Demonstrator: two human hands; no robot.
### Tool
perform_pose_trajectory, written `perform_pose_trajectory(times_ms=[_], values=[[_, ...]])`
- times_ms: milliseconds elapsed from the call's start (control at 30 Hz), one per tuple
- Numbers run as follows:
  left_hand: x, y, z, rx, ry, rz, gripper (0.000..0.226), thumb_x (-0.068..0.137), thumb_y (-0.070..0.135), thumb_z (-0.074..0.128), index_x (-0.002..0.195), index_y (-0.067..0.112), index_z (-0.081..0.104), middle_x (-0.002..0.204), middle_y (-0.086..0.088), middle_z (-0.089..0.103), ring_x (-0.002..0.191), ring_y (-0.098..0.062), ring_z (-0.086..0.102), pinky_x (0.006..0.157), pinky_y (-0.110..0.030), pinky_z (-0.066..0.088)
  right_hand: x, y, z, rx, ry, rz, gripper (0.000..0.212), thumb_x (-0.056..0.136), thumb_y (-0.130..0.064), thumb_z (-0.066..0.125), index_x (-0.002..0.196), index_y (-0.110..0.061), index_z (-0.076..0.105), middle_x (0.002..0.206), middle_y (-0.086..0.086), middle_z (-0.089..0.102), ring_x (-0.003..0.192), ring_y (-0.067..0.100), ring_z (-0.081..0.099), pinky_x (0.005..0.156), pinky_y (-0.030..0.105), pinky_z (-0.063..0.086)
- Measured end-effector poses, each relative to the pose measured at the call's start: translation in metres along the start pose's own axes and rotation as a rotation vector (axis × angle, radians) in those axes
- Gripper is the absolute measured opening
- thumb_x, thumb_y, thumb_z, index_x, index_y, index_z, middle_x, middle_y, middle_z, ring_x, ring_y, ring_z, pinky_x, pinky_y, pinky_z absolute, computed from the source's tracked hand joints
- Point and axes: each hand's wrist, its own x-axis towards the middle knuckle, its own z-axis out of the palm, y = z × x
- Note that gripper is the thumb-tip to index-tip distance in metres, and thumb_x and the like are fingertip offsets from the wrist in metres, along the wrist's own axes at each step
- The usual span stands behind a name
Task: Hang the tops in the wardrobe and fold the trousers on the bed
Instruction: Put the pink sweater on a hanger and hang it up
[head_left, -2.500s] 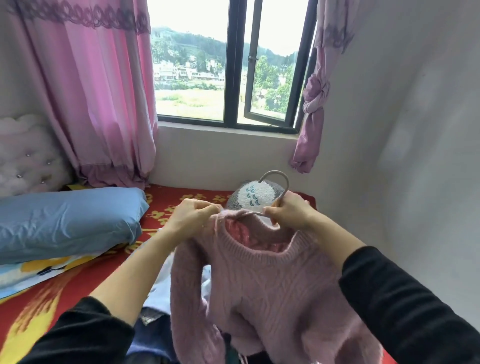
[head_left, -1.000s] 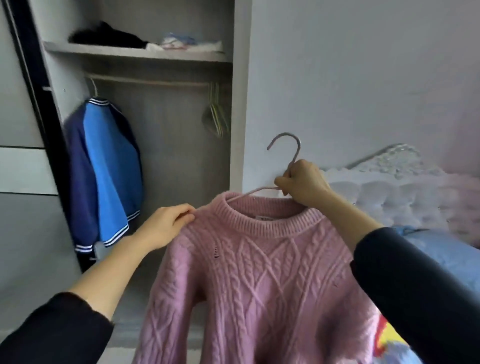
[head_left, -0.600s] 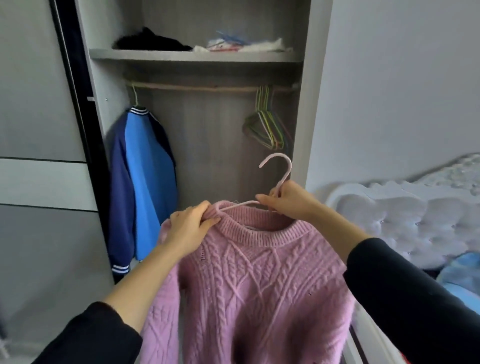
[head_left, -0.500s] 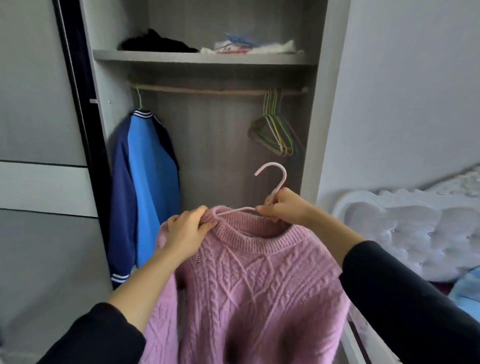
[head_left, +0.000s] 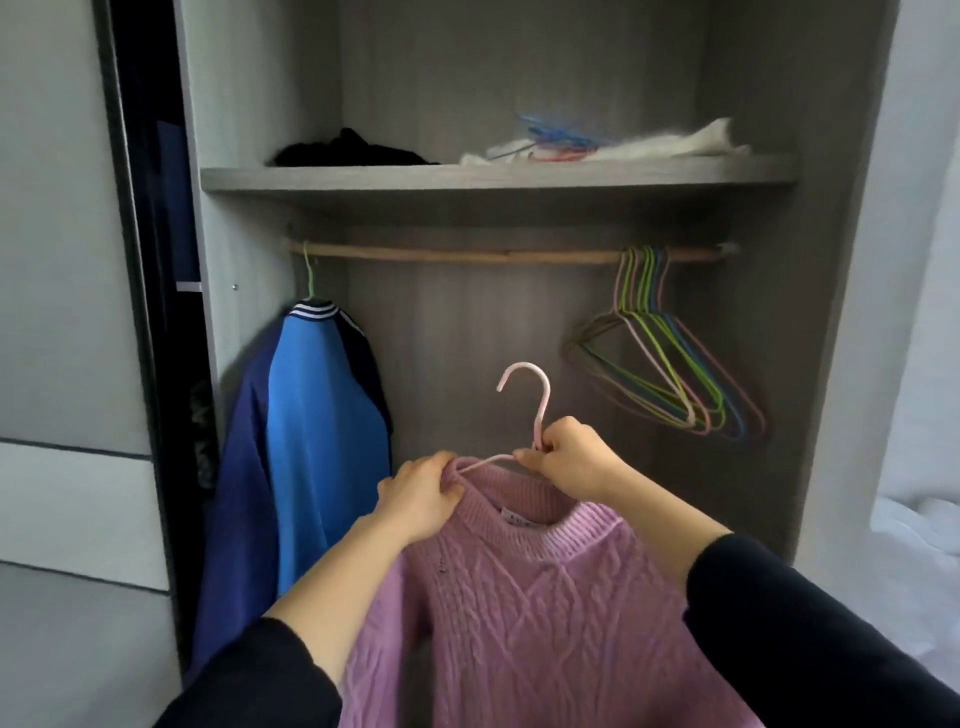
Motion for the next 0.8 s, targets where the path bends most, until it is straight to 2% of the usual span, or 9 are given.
perform_pose_trajectory(times_ms=[167,300,400,467,533,600,667,733,800], values=[[0.062,-0.026,-0.022,0.111,-0.067,-0.002,0.044,0.093,0.035,0.048,0.136,0.027,0.043,0.14,0.0,0.046,0.133,-0.028,0.034,0.108,-0.051,0.029,0.071,-0.018,0.018,0.101,-0.018,0.043,0.042,0.091,-0.029,0.065,0.056,-0.014,0.047,0.053,-0.002,0.04,0.048,0.014,0.035,0.049,0.026,0.029],[0.126,-0.059,-0.056,0.176,0.022,0.026,0.064,0.093,0.035,0.052,0.149,0.022,0.025,0.158,-0.008,0.019,0.145,-0.028,0.012,0.117,-0.049,0.017,0.134,-0.044,0.025,0.146,0.006,0.003,0.037,0.093,-0.02,0.06,0.058,-0.012,0.055,0.056,0.001,0.046,0.055,0.016,0.042,0.058,0.03,0.035],[0.173,-0.084,-0.094,0.234,0.145,0.079,0.069,0.09,0.03,0.056,0.15,0.022,0.023,0.16,-0.01,0.01,0.146,-0.029,0.007,0.118,-0.045,0.014,0.182,-0.069,0.024,0.146,0.079,-0.008,0.03,0.093,-0.018,0.059,0.064,-0.01,0.061,0.063,0.004,0.054,0.063,0.017,0.051,0.065,0.031,0.043],[0.196,-0.098,-0.116,0.267,0.2,0.11,0.072,0.089,0.029,0.058,0.15,0.023,0.022,0.16,-0.01,0.006,0.146,-0.03,0.005,0.119,-0.043,0.013,0.204,-0.084,0.017,0.173,0.124,0.005,0.031,0.094,-0.015,0.059,0.063,-0.011,0.061,0.06,0.003,0.055,0.059,0.015,0.051,0.066,0.03,0.044],[0.225,-0.12,-0.144,0.277,0.286,0.132,0.073,0.088,0.028,0.058,0.15,0.024,0.02,0.16,-0.011,0.003,0.146,-0.031,0.004,0.119,-0.043,0.013,0.228,-0.106,0.014,0.184,0.185,0.006,0.033,0.094,-0.013,0.057,0.061,-0.011,0.059,0.057,0.002,0.054,0.052,0.01,0.051,0.057,0.022,0.041],[0.252,-0.14,-0.172,0.268,0.367,0.127,0.075,0.089,0.029,0.058,0.151,0.024,0.017,0.16,-0.013,0.001,0.146,-0.032,0.004,0.119,-0.041,0.013,0.251,-0.131,0.011,0.19,0.24,0.008,0.034,0.095,-0.012,0.056,0.061,-0.008,0.056,0.042,-0.004,0.049,0.034,0.0,0.043,0.039,0.015,0.033],[0.271,-0.154,-0.195,0.261,0.407,0.099,0.077,0.09,0.031,0.056,0.153,0.025,0.011,0.159,-0.015,-0.001,0.145,-0.034,0.004,0.117,-0.041,0.014,0.271,-0.151,0.009,0.198,0.284,0.018,0.034,0.096,-0.012,0.055,0.062,-0.007,0.054,0.027,-0.011,0.039,0.021,0.001,0.033,0.029,0.014,0.024],[0.288,-0.168,-0.21,0.25,0.421,0.082,0.08,0.091,0.033,0.055,0.153,0.028,0.005,0.159,-0.016,-0.006,0.145,-0.035,0.001,0.117,-0.042,0.013,0.297,-0.166,0.016,0.211,0.307,0.027,0.031,0.096,-0.013,0.056,0.066,-0.006,0.055,0.028,-0.01,0.041,0.024,0.002,0.037,0.029,0.014,0.025],[0.304,-0.18,-0.218,0.273,0.414,0.084,0.083,0.09,0.035,0.055,0.153,0.03,0.0,0.159,-0.017,-0.008,0.146,-0.036,-0.002,0.118,-0.043,0.01,0.321,-0.179,0.027,0.209,0.332,0.034,0.021,0.096,-0.018,0.058,0.082,-0.003,0.061,0.049,-0.002,0.053,0.042,0.007,0.046,0.038,0.019,0.031]])
